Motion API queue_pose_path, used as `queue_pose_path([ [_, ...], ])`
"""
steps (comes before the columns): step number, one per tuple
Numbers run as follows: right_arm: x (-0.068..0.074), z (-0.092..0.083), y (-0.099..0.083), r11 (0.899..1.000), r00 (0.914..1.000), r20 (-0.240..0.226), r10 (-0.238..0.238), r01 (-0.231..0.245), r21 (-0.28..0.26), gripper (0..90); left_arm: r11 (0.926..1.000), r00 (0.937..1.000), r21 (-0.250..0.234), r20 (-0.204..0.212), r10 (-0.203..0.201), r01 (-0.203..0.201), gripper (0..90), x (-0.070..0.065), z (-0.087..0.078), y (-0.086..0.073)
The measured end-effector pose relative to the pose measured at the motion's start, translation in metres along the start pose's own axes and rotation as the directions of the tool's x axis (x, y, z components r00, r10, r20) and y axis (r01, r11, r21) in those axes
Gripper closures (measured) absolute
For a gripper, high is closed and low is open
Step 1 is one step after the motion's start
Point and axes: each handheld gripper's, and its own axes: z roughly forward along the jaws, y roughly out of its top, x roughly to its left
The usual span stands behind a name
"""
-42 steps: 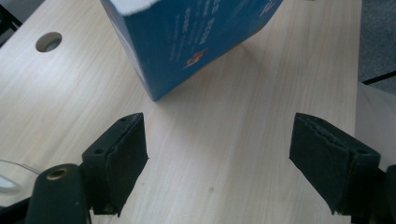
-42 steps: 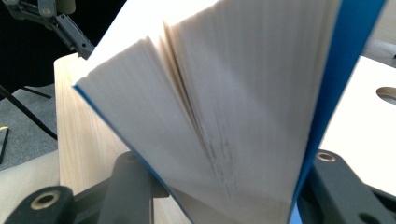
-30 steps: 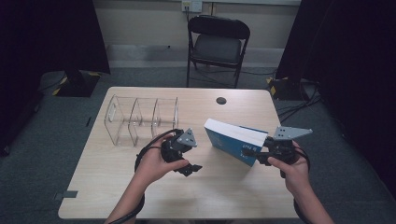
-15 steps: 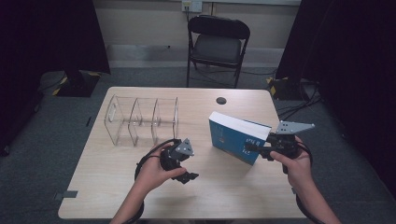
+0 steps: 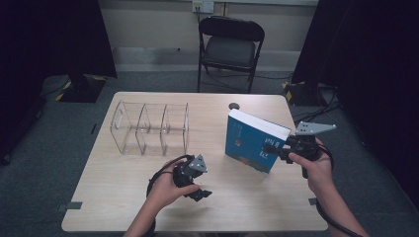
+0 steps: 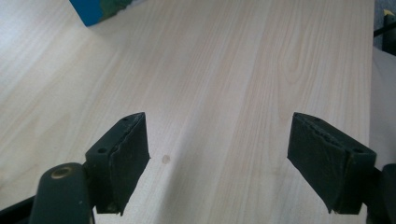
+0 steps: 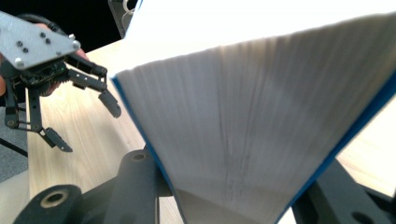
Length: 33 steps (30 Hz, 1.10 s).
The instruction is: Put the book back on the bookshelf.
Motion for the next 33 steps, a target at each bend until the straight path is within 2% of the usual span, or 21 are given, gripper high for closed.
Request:
queue_pose_path([
  [2, -0.003, 0.0, 0.001, 1.0, 1.0, 0.006, 0.007, -0.007, 0.004, 57.5, 1.0, 1.0, 0.004, 0.003, -0.001, 0.001, 20.2, 0.001, 0.003, -0.002],
  [3, -0.004, 0.0, 0.001, 1.0, 0.9999, 0.007, 0.007, -0.007, 0.005, 57.6, 0.9997, 0.9999, 0.019, 0.008, 0.014, -0.014, 20.2, 0.001, 0.003, -0.003],
  [5, -0.006, 0.0, 0.001, 1.0, 0.9998, 0.012, 0.015, -0.015, 0.001, 57.5, 0.9999, 0.9999, 0.001, 0.006, -0.011, 0.011, 20.2, 0.0, 0.007, -0.007],
  [7, -0.008, -0.001, 0.001, 1.0, 0.9994, 0.025, 0.025, -0.024, -0.005, 57.7, 0.9998, 0.9998, 0.007, 0.005, -0.019, 0.019, 20.2, -0.001, 0.01, -0.01],
  [8, -0.009, -0.001, 0.001, 1.0, 0.9992, 0.032, 0.024, -0.024, -0.006, 57.9, 0.999, 0.9998, 0.04, 0.009, 0.019, -0.02, 20.2, 0.002, 0.009, -0.011],
  [11, -0.01, -0.001, 0.002, 1.0, 0.9986, 0.047, 0.022, -0.022, -0.003, 58.2, 0.9987, 0.9998, 0.048, 0.008, 0.018, -0.019, 20.2, 0.002, 0.014, -0.018],
  [13, -0.009, -0.001, 0.003, 1.0, 0.9988, 0.046, 0.013, -0.014, 0.012, 58.2, 0.9987, 0.9998, 0.049, 0.013, 0.015, -0.016, 20.1, 0.002, 0.015, -0.021],
  [14, -0.009, -0.001, 0.004, 1.0, 0.9987, 0.05, 0.013, -0.014, 0.02, 58.2, 0.9994, 0.9996, 0.025, 0.011, -0.025, 0.025, 20.1, -0.001, 0.018, -0.024],
  [17, -0.009, -0.001, 0.007, 0.999, 0.9984, 0.055, 0.013, -0.015, 0.039, 57.9, 0.9992, 0.9994, 0.025, 0.009, -0.033, 0.032, 20.1, -0.001, 0.021, -0.028],
  [18, -0.008, -0.002, 0.009, 0.998, 0.9982, 0.06, 0.001, -0.004, 0.056, 58.0, 0.9992, 0.9998, 0.035, 0.008, -0.019, 0.019, 20.1, -0.001, 0.021, -0.029],
  [19, -0.008, -0.001, 0.011, 0.997, 0.998, 0.062, -0.017, 0.012, 0.073, 58.0, 0.9991, 0.9996, 0.033, 0.01, -0.027, 0.027, 20.0, -0.001, 0.022, -0.031],
  [22, -0.006, -0.001, 0.016, 0.993, 0.9975, 0.066, -0.028, 0.02, 0.113, 58.0, 0.9989, 0.9996, 0.036, 0.006, -0.029, 0.029, 19.1, -0.001, 0.023, -0.035],
  [23, -0.007, -0.001, 0.017, 0.992, 0.9977, 0.062, -0.028, 0.02, 0.125, 57.8, 0.9975, 0.9999, 0.07, 0.006, 0.013, -0.014, 19.0, 0.002, 0.021, -0.036],
  [28, -0.006, -0.001, 0.023, 0.984, 0.9972, 0.064, -0.038, 0.026, 0.179, 57.5, 0.9984, 1.0, 0.056, 0.001, 0.001, -0.001, 19.0, 0.001, 0.022, -0.04],
  [33, -0.005, -0.001, 0.03, 0.973, 0.9965, 0.069, -0.047, 0.03, 0.229, 56.8, 0.998, 0.9998, 0.061, 0.005, 0.019, -0.019, 18.7, 0.001, 0.022, -0.043],
])
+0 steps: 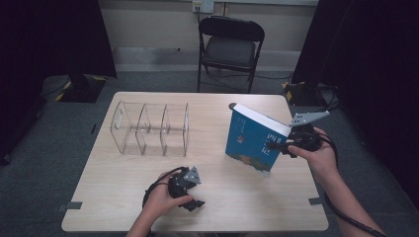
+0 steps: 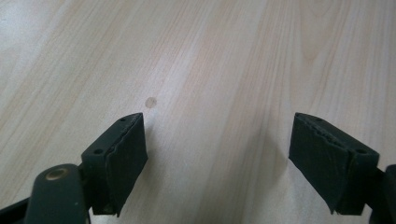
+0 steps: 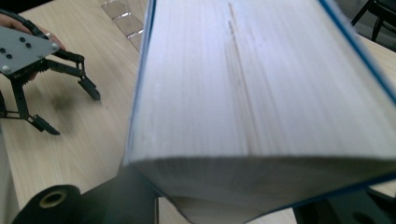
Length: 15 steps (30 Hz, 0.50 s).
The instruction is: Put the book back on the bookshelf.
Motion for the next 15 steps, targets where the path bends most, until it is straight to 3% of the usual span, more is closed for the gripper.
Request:
queue_pose_path([
  [4, 0.0, -0.003, 0.005, 1.0, 1.0, -0.001, -0.004, 0.004, 0.023, 55.6, 0.9992, 0.9995, -0.027, -0.006, -0.031, 0.031, 18.8, -0.002, 0.0, -0.001],
  [6, 0.0, -0.004, 0.006, 1.0, 1.0, -0.002, -0.003, 0.003, 0.029, 55.3, 0.9998, 0.9999, -0.018, -0.008, -0.011, 0.011, 18.6, -0.001, -0.001, -0.002],
  [7, 0.0, -0.007, 0.011, 0.999, 1.0, -0.006, -0.007, 0.007, 0.043, 54.4, 0.9985, 0.9994, -0.043, -0.008, -0.033, 0.033, 18.6, -0.003, 0.001, -0.002],
  [8, 0.0, -0.007, 0.011, 0.999, 1.0, -0.006, -0.007, 0.007, 0.043, 54.4, 0.9985, 0.9994, -0.043, -0.008, -0.033, 0.033, 18.6, -0.003, 0.001, -0.002],
  [9, -0.001, -0.009, 0.015, 0.999, 1.0, -0.007, 0.0, 0.0, 0.047, 53.9, 0.999, 0.9999, -0.045, -0.008, -0.007, 0.007, 18.0, -0.002, 0.002, -0.003],
  [15, -0.001, -0.01, 0.029, 0.989, 0.9991, -0.009, 0.04, -0.039, 0.143, 52.9, 0.9957, 0.9997, -0.092, -0.024, -0.007, 0.005, 16.2, -0.003, 0.005, -0.007],
])
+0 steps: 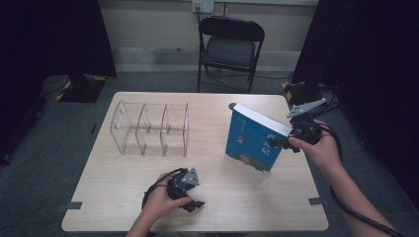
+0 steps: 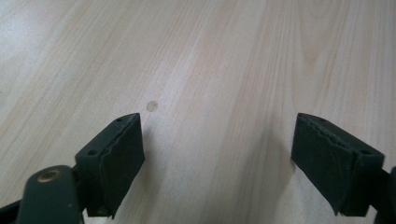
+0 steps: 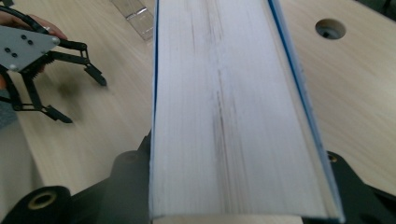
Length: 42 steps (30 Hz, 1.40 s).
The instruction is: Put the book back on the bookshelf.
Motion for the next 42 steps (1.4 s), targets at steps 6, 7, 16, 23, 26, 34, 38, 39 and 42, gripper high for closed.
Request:
queue_pose_path([
  [6, 0.001, 0.0, 0.012, 0.998, 0.9996, 0.023, 0.014, -0.015, 0.063, 48.8, 0.9977, 0.9996, -0.063, 0.0, 0.027, -0.027, 14.6, 0.001, 0.001, -0.009],
  [7, 0.002, 0.001, 0.014, 0.997, 0.9994, 0.033, 0.006, -0.008, 0.079, 46.0, 0.9975, 0.9994, -0.061, -0.001, 0.036, -0.036, 14.6, 0.001, 0.0, -0.009],
  [16, 0.005, 0.011, 0.03, 0.982, 0.995, 0.084, -0.055, 0.039, 0.184, 34.8, 0.9949, 0.9998, -0.099, -0.002, 0.022, -0.022, 14.2, 0.0, 0.0, -0.014],
  [23, 0.007, 0.023, 0.035, 0.965, 0.9954, 0.062, -0.073, 0.055, 0.256, 49.6, 0.9938, 0.9994, -0.106, 0.006, 0.034, -0.034, 14.1, 0.001, -0.001, -0.017],
  [26, 0.007, 0.025, 0.038, 0.957, 0.9967, 0.052, -0.062, 0.045, 0.285, 51.5, 0.9924, 0.9992, -0.117, 0.007, 0.04, -0.039, 14.2, 0.002, -0.001, -0.018],
  [34, 0.005, 0.027, 0.041, 0.951, 0.9985, 0.033, -0.043, 0.031, 0.307, 56.5, 0.9926, 0.9993, -0.116, 0.007, 0.036, -0.035, 14.0, 0.001, -0.001, -0.018],
  [38, 0.01, 0.027, 0.041, 0.948, 0.998, 0.025, -0.058, 0.047, 0.316, 59.2, 0.9924, 0.9993, -0.118, 0.01, 0.037, -0.035, 14.0, 0.001, -0.001, -0.018],
  [39, 0.011, 0.027, 0.041, 0.948, 0.998, 0.022, -0.059, 0.049, 0.315, 59.6, 0.9939, 0.9992, -0.103, 0.007, 0.04, -0.039, 14.0, 0.001, -0.002, -0.018],
  [42, 0.017, 0.026, 0.04, 0.948, 0.9976, 0.028, -0.063, 0.051, 0.313, 60.5, 0.994, 0.9992, -0.102, 0.005, 0.04, -0.039, 14.0, 0.001, -0.002, -0.018],
])
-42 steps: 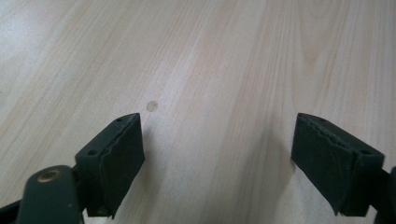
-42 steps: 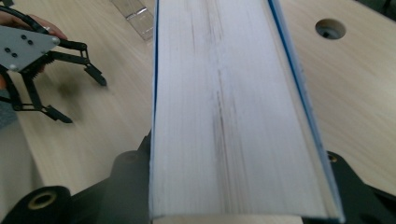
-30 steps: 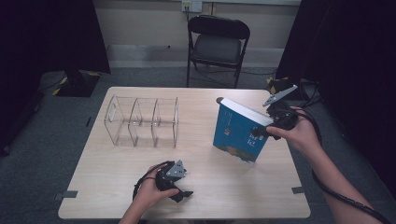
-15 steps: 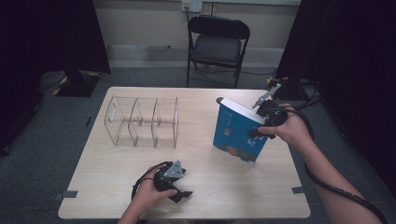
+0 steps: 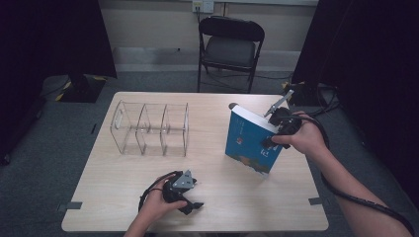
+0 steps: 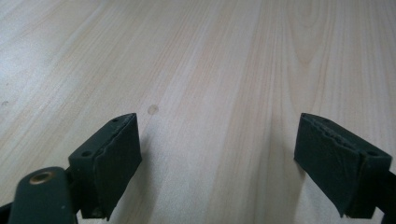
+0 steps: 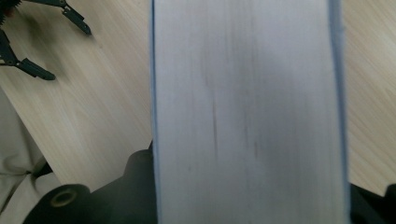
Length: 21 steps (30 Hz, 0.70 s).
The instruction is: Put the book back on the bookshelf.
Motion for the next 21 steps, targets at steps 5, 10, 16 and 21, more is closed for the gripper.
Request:
queue_pose_path([
  [5, 0.006, -0.004, -0.005, 1.0, 0.9998, -0.019, 0.01, -0.01, 0.001, 60.8, 1.0, 1.0, -0.002, 0.003, 0.009, -0.009, 13.7, 0.001, 0.0, 0.0],
  [10, 0.017, -0.012, -0.009, 1.0, 0.9995, -0.029, -0.016, 0.016, 0.018, 60.9, 0.9999, 0.9999, 0.0, 0.005, 0.011, -0.011, 13.2, 0.001, 0.0, 0.0],
  [16, 0.036, -0.025, -0.014, 0.999, 0.9977, -0.052, -0.044, 0.043, -0.014, 60.8, 1.0, 1.0, -0.001, 0.007, 0.003, -0.003, 12.2, 0.0, 0.001, 0.0],
  [21, 0.06, -0.027, -0.015, 0.994, 0.9902, -0.091, -0.106, 0.103, -0.041, 60.8, 0.9998, 0.9998, 0.01, 0.016, 0.015, -0.016, 5.3, 0.0, 0.004, 0.002],
])
